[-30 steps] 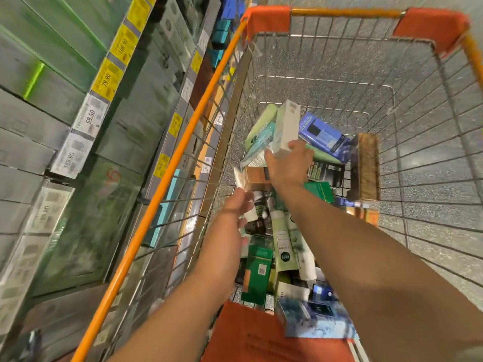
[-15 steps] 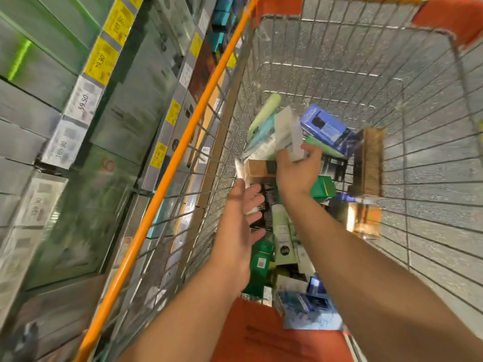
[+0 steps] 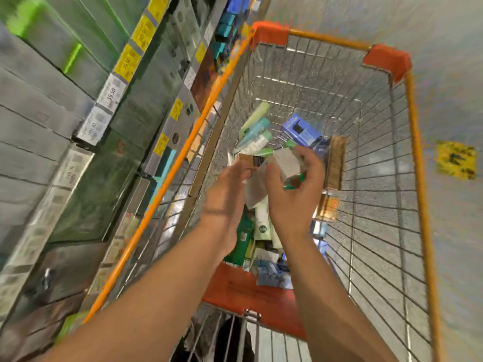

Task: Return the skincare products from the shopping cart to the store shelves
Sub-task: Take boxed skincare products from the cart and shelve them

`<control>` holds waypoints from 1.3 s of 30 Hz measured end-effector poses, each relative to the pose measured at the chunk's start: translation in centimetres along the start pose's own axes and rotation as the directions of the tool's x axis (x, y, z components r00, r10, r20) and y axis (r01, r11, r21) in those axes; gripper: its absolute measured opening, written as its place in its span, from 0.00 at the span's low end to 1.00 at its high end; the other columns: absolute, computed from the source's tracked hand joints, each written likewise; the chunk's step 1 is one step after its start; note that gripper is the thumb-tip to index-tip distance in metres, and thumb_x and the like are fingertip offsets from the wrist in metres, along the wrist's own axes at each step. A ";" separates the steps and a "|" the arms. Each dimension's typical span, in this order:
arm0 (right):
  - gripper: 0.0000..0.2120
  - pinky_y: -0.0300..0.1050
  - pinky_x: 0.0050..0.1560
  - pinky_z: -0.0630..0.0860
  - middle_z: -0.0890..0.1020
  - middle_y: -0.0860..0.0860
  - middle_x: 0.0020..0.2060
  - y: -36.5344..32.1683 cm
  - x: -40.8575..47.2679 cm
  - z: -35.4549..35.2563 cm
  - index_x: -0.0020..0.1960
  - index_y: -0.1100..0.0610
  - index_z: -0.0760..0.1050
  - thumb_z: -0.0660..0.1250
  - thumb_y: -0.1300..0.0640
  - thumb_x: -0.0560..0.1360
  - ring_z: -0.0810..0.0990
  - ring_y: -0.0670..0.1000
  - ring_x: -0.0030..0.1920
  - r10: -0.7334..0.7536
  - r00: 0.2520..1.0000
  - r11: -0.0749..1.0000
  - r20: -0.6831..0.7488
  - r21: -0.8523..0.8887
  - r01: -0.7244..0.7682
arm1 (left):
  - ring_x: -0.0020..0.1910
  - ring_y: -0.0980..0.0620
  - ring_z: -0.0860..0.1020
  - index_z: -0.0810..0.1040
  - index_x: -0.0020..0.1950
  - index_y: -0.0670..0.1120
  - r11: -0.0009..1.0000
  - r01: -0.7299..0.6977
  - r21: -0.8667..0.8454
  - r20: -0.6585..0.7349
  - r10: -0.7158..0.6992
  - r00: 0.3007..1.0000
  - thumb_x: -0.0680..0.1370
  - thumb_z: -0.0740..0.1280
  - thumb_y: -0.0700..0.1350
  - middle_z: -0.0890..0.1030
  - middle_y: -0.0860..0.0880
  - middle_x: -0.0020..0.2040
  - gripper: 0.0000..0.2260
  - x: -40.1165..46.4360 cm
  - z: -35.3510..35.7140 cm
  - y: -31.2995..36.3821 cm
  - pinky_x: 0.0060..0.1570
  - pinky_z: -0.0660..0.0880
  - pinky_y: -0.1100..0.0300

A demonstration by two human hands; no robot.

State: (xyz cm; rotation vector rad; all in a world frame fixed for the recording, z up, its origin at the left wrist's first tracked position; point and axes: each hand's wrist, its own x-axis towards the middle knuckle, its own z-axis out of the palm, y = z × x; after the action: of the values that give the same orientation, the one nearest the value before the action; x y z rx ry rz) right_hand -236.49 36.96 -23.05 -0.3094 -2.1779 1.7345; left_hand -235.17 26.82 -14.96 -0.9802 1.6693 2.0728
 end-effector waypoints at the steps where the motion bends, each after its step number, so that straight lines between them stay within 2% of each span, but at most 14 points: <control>1: 0.16 0.38 0.48 0.76 0.77 0.49 0.54 -1.2 -0.1 -0.4 0.61 0.43 0.75 0.74 0.49 0.75 0.78 0.47 0.55 -0.033 0.998 0.999 0.058 -0.017 0.034 | 0.43 0.62 0.84 0.79 0.55 0.46 1.000 -0.024 0.019 0.035 0.023 0.999 0.86 0.58 0.45 0.87 0.56 0.43 0.10 -0.9 0.0 0.5 0.40 0.77 0.69; 3: 0.12 0.31 0.49 0.72 0.77 0.47 0.52 -3.9 -0.2 -1.1 0.58 0.45 0.78 0.74 0.51 0.76 0.76 0.38 0.54 -0.061 0.987 0.997 0.148 -0.037 0.067 | 0.34 0.69 0.81 0.77 0.51 0.48 0.993 -0.112 0.035 0.098 0.108 0.989 0.87 0.56 0.43 0.84 0.62 0.33 0.11 -3.1 -0.3 1.6 0.32 0.74 0.75; 6: 0.08 0.24 0.51 0.66 0.80 0.50 0.52 -8.1 -0.6 -1.7 0.55 0.48 0.81 0.71 0.49 0.77 0.75 0.32 0.53 -0.085 0.969 0.994 0.230 -0.045 0.098 | 0.39 0.67 0.82 0.73 0.68 0.45 0.973 -0.218 0.075 0.163 0.204 0.965 0.87 0.55 0.44 0.86 0.59 0.42 0.12 -6.2 -1.2 3.2 0.38 0.77 0.74; 8: 0.08 0.30 0.53 0.69 0.82 0.49 0.51 -11.2 -1.0 -1.8 0.52 0.43 0.80 0.67 0.43 0.76 0.78 0.38 0.53 -0.081 0.964 0.997 0.253 0.021 0.079 | 0.51 0.62 0.81 0.71 0.74 0.43 0.971 -0.235 0.029 0.153 0.229 0.961 0.87 0.57 0.44 0.83 0.52 0.58 0.17 -8.2 -2.3 4.4 0.52 0.77 0.69; 9: 0.07 0.34 0.54 0.71 0.83 0.48 0.51 -12.7 -1.4 -1.9 0.50 0.40 0.80 0.66 0.42 0.76 0.79 0.41 0.53 -0.086 0.963 0.996 0.256 0.056 0.074 | 0.57 0.64 0.79 0.72 0.76 0.46 0.962 -0.264 0.067 0.165 0.250 0.954 0.86 0.59 0.48 0.80 0.55 0.64 0.18 -9.2 -3.0 4.9 0.59 0.74 0.68; 12: 0.10 0.46 0.53 0.77 0.84 0.46 0.49 -17.1 -2.9 -2.0 0.49 0.42 0.81 0.62 0.41 0.78 0.82 0.49 0.52 -0.122 0.947 0.989 0.298 0.117 0.091 | 0.59 0.75 0.73 0.73 0.75 0.59 0.833 -0.445 0.330 0.193 0.402 0.895 0.80 0.61 0.62 0.78 0.70 0.61 0.24 -12.0 -5.6 6.2 0.63 0.69 0.68; 14: 0.15 0.52 0.52 0.79 0.85 0.45 0.48 -20.3 -4.6 -1.8 0.49 0.47 0.83 0.61 0.41 0.80 0.83 0.51 0.51 -0.151 0.926 0.984 0.346 0.142 0.108 | 0.63 0.74 0.73 0.72 0.76 0.60 0.808 -0.481 0.341 0.203 0.436 0.877 0.78 0.60 0.63 0.75 0.76 0.61 0.26 -14.6 -7.8 7.5 0.69 0.70 0.61; 16: 0.17 0.53 0.49 0.79 0.86 0.45 0.45 -23.3 -6.5 -1.5 0.47 0.47 0.84 0.59 0.40 0.79 0.83 0.50 0.49 -0.161 0.911 0.981 0.381 0.162 0.105 | 0.66 0.70 0.74 0.72 0.75 0.63 0.816 -0.496 0.296 0.198 0.455 0.868 0.79 0.61 0.60 0.73 0.76 0.65 0.23 -17.5 -10.0 8.5 0.72 0.71 0.54; 19: 0.19 0.51 0.48 0.79 0.86 0.46 0.44 -27.4 -9.9 -0.6 0.45 0.42 0.83 0.56 0.37 0.78 0.84 0.49 0.46 -0.177 0.886 0.976 0.428 0.191 0.102 | 0.62 0.58 0.81 0.75 0.66 0.71 0.836 -0.509 0.206 0.190 0.476 0.859 0.84 0.63 0.53 0.80 0.64 0.65 0.14 -22.1 -13.7 9.6 0.65 0.77 0.42; 23: 0.20 0.48 0.51 0.78 0.85 0.45 0.48 -32.8 -15.1 0.8 0.49 0.42 0.82 0.54 0.36 0.79 0.84 0.48 0.50 -0.275 0.812 0.950 0.515 0.274 0.148 | 0.52 0.48 0.83 0.79 0.64 0.65 0.853 -0.520 0.050 0.124 0.511 0.850 0.84 0.64 0.45 0.85 0.47 0.59 0.15 -28.0 -19.5 10.6 0.51 0.79 0.46; 28: 0.21 0.56 0.56 0.80 0.82 0.44 0.57 -37.5 -21.2 3.5 0.61 0.39 0.77 0.58 0.31 0.75 0.82 0.49 0.58 -0.320 0.725 0.922 0.611 0.376 0.090 | 0.49 0.50 0.81 0.79 0.64 0.59 0.815 -0.573 -0.083 -0.018 0.574 0.819 0.84 0.64 0.43 0.86 0.52 0.55 0.14 -34.5 -26.5 11.2 0.48 0.75 0.51; 30: 0.21 0.51 0.52 0.79 0.82 0.39 0.55 -39.5 -23.5 4.5 0.61 0.40 0.76 0.59 0.32 0.74 0.82 0.44 0.56 -0.358 0.673 0.909 0.647 0.406 0.093 | 0.48 0.52 0.81 0.80 0.63 0.60 0.780 -0.619 -0.092 -0.081 0.613 0.786 0.84 0.64 0.43 0.86 0.54 0.54 0.14 -37.1 -29.3 11.4 0.46 0.76 0.54; 35: 0.20 0.40 0.51 0.76 0.83 0.41 0.53 -45.1 -29.1 6.9 0.63 0.41 0.74 0.64 0.37 0.73 0.82 0.44 0.53 -0.520 0.447 0.846 0.728 0.512 0.151 | 0.49 0.56 0.81 0.79 0.66 0.60 0.709 -0.703 -0.058 -0.175 0.686 0.707 0.83 0.65 0.45 0.86 0.56 0.56 0.15 -44.2 -36.1 11.2 0.46 0.77 0.53; 39: 0.18 0.47 0.51 0.78 0.81 0.39 0.49 -49.6 -33.2 8.4 0.64 0.40 0.74 0.65 0.39 0.75 0.81 0.47 0.50 -0.616 0.294 0.787 0.731 0.585 0.196 | 0.45 0.56 0.82 0.79 0.66 0.59 0.651 -0.757 -0.052 -0.249 0.726 0.641 0.80 0.65 0.47 0.86 0.55 0.54 0.15 -49.5 -40.2 10.4 0.37 0.78 0.59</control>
State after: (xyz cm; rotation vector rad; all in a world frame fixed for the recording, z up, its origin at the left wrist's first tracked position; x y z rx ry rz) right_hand -207.32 5.52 19.31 1.5879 -1.9985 2.1478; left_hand -193.22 -5.21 22.31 -0.5835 2.3510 2.7138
